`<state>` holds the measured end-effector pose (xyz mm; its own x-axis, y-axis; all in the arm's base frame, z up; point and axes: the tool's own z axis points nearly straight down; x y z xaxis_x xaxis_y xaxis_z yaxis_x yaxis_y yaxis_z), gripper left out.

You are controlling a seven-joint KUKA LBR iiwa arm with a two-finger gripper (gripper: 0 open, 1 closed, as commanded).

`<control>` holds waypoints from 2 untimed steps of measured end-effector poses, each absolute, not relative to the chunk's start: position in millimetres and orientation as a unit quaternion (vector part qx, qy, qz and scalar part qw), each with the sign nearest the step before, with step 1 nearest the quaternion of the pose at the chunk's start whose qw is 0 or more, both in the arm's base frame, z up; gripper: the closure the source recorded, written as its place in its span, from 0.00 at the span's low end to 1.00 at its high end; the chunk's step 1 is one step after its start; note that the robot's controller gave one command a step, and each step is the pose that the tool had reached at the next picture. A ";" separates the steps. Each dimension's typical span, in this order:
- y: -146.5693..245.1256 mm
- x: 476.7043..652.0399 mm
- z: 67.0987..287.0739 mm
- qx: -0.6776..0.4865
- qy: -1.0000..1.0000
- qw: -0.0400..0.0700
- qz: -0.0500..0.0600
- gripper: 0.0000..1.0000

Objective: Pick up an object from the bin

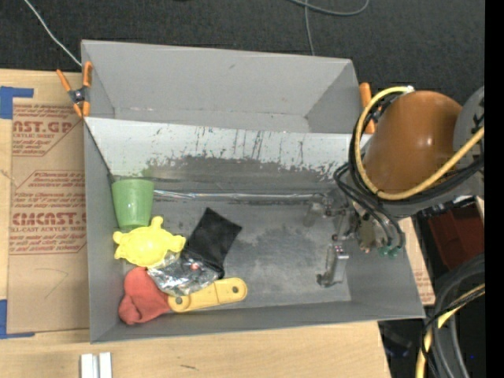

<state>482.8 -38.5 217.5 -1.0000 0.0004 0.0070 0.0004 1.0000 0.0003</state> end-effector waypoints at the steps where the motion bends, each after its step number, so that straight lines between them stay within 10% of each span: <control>1: -38.4 484.3 221.9 0.000 -1.000 -0.001 0.000 0.00; 2: 24.7 486.9 199.3 -0.053 -0.999 0.002 0.000 0.00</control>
Offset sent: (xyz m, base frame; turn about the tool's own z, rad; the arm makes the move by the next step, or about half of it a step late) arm 0.0044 0.0827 -0.0243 0.1279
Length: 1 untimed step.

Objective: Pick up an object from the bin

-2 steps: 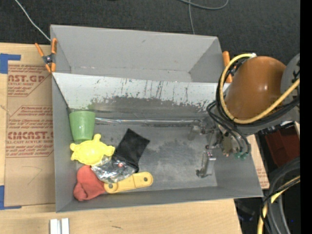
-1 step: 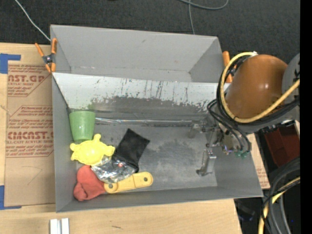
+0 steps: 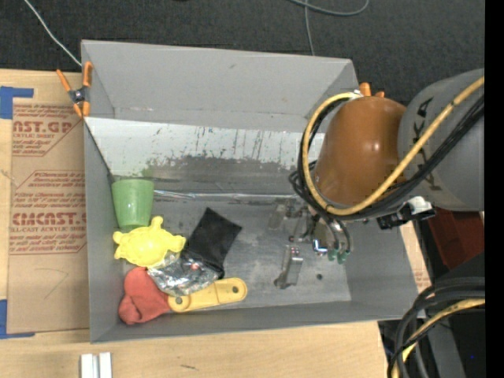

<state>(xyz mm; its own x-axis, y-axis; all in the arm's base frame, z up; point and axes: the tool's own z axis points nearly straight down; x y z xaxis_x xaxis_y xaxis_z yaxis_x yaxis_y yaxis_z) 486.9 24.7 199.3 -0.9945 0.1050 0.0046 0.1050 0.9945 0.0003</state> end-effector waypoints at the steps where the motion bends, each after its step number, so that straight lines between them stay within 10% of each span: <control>1: 56.0 498.4 122.4 -0.005 -1.000 0.002 0.000 0.00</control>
Offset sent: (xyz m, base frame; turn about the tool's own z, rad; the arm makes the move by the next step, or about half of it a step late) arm 0.0215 0.0499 -0.1137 -0.3648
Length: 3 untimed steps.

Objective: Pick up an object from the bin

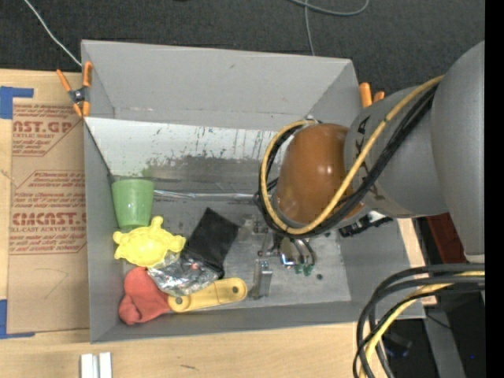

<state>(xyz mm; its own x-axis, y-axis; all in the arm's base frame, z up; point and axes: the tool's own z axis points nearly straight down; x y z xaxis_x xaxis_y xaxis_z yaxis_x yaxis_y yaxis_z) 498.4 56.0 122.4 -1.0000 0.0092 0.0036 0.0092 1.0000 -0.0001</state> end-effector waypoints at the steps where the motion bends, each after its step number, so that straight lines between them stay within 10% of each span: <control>1: 74.2 507.9 86.8 0.122 -0.992 0.002 -0.001 0.00; 2: 76.5 494.7 70.0 0.051 -0.999 -0.001 -0.001 0.00; 3: 131.7 502.9 70.2 0.115 -0.993 0.001 -0.002 1.00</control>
Offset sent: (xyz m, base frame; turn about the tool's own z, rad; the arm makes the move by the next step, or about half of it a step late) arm -0.0048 0.0198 -0.0524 -0.1129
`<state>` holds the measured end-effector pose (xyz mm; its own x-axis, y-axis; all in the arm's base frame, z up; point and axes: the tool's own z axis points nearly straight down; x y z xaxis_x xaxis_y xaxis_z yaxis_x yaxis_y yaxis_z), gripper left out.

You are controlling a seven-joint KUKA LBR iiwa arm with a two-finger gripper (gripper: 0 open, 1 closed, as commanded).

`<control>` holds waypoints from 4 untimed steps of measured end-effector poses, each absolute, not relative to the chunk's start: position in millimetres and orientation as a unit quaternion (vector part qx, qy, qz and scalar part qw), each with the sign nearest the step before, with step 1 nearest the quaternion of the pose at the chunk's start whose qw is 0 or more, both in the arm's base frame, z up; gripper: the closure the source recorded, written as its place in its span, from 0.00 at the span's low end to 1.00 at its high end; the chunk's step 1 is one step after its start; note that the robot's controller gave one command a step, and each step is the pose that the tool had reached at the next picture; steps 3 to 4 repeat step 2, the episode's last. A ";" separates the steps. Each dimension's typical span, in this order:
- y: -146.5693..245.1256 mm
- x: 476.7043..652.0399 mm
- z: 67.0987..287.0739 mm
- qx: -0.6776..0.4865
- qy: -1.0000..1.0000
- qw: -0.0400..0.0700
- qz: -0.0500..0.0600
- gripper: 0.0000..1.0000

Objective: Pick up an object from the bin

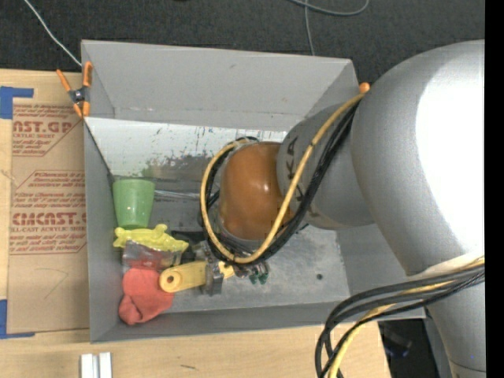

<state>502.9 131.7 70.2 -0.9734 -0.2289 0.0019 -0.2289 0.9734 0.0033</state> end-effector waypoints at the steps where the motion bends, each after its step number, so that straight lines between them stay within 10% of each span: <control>1: 131.7 502.9 70.2 0.115 -0.993 0.001 -0.002 1.00; 2: 139.3 513.7 224.6 0.097 -0.995 0.000 -0.002 1.00; 4: 139.3 513.7 224.6 0.097 -0.995 0.000 -0.002 1.00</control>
Offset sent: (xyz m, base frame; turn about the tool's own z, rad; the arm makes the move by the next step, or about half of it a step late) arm 0.0105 0.0071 0.1548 0.0368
